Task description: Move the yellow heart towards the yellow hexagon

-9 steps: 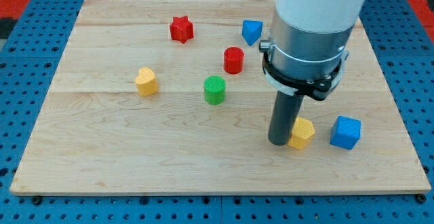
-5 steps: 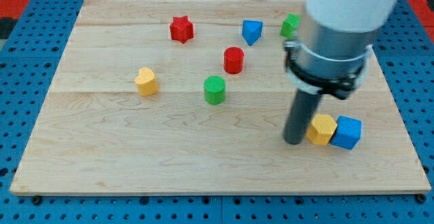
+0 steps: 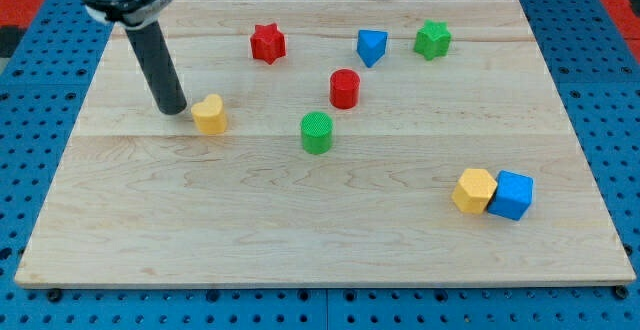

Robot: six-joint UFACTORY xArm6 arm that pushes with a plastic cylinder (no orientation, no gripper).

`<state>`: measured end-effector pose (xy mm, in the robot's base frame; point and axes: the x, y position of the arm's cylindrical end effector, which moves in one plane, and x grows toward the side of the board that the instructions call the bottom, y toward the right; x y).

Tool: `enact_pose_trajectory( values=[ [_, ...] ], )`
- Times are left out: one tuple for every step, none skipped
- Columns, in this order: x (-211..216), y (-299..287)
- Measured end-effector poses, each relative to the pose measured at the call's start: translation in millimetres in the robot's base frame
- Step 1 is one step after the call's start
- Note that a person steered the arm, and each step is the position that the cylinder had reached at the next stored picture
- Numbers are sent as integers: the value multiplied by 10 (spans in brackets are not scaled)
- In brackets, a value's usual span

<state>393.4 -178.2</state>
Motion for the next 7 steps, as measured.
enact_pose_trajectory(
  values=[
    [-37, 317],
    [272, 422],
    [681, 585],
    [1028, 780],
    [1219, 852],
    [1398, 748],
    [1471, 850]
  ],
)
